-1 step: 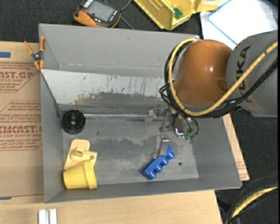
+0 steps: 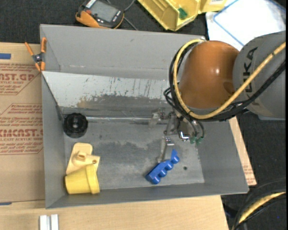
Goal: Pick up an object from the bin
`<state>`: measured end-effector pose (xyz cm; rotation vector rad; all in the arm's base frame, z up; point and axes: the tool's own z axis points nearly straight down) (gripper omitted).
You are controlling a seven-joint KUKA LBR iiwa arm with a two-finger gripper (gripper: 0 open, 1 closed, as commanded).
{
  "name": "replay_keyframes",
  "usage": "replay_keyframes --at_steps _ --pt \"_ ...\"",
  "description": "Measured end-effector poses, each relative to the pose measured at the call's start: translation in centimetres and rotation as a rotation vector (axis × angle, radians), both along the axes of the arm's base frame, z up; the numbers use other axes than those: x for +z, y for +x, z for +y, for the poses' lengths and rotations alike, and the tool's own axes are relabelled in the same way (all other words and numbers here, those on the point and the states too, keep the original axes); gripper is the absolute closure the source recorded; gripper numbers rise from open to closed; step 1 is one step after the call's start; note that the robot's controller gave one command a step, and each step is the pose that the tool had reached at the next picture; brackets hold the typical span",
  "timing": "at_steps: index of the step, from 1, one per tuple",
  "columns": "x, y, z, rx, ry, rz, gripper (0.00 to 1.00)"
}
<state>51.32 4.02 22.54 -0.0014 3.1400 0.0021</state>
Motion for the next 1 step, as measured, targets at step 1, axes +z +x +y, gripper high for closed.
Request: replay_keyframes --at_steps 1 --pt "-6.52 3.86 5.22 0.007 0.003 0.001 0.00"
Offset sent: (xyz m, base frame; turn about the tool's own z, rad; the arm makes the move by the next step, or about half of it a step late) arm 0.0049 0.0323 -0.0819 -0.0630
